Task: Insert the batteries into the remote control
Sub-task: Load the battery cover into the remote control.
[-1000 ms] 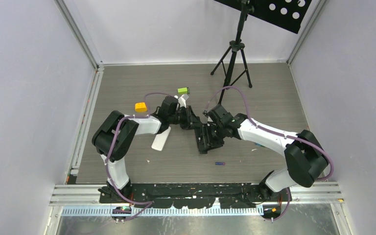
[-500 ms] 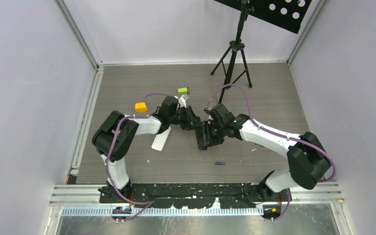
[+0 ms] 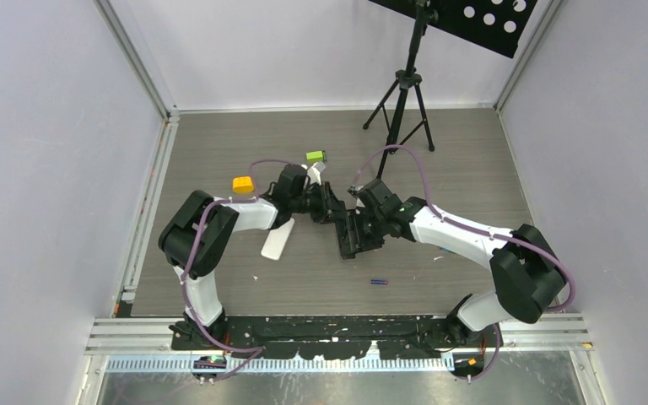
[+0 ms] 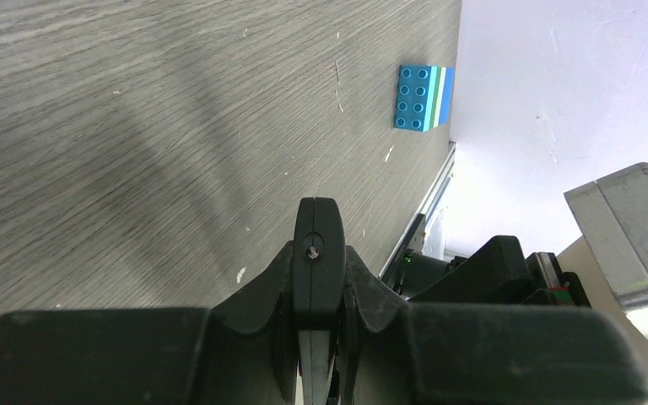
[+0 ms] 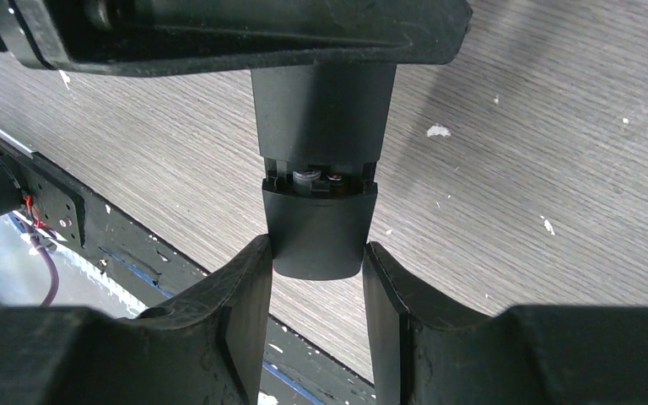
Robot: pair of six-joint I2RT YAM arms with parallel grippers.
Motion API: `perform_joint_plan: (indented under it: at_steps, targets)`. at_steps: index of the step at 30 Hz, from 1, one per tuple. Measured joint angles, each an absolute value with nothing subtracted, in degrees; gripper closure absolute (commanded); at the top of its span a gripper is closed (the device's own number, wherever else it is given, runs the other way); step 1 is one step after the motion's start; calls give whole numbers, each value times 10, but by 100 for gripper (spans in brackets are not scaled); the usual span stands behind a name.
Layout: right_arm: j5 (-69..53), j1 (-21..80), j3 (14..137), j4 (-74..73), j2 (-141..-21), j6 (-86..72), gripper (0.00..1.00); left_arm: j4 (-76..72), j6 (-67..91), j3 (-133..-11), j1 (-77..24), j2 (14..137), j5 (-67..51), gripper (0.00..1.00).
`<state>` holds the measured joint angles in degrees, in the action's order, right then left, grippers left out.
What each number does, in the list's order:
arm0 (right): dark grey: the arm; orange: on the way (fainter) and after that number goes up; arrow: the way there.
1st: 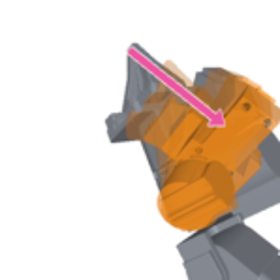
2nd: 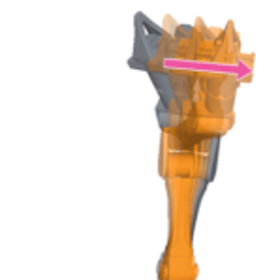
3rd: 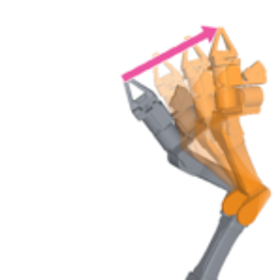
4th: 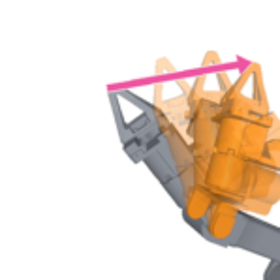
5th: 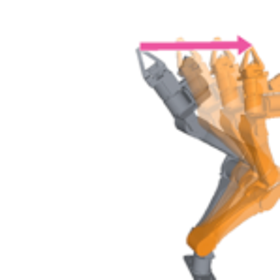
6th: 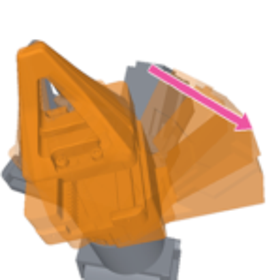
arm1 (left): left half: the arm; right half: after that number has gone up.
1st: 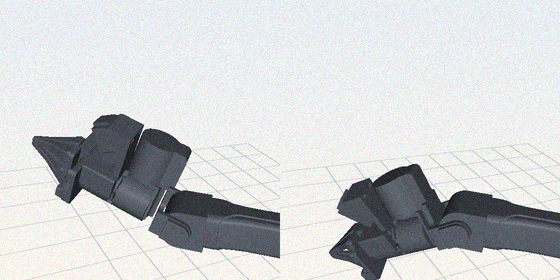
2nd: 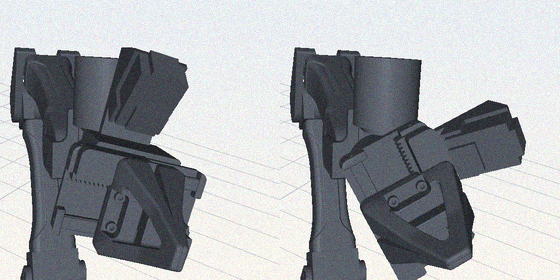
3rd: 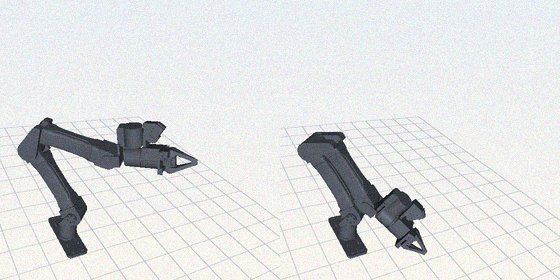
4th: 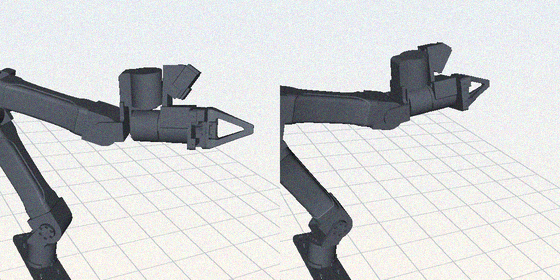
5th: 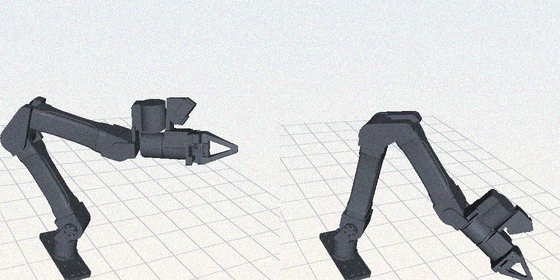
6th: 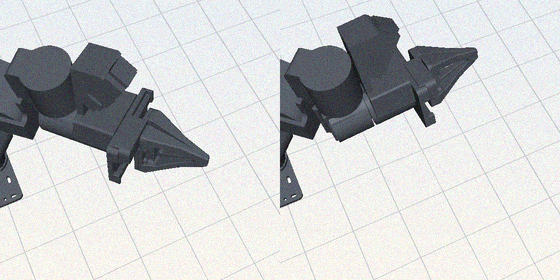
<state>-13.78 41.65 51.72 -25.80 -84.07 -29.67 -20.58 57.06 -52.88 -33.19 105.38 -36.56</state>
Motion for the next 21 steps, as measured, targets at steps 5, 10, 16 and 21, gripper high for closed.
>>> perform_joint_plan:
  at_steps: [5,10,16,21]
  targets:
    - [-137,419,517,-249,-844,-293,55,-202,566,-531,-329,1054,-369,100]
    - [-138,421,517,-240,-849,-290,53,-203,566,-531,-326,1054,-373,100]
    - [-138,423,517,-234,-854,-286,52,-203,568,-531,-325,1054,-373,100]
    - [-138,424,517,-232,-856,-286,53,-209,579,-529,-324,1054,-373,100]
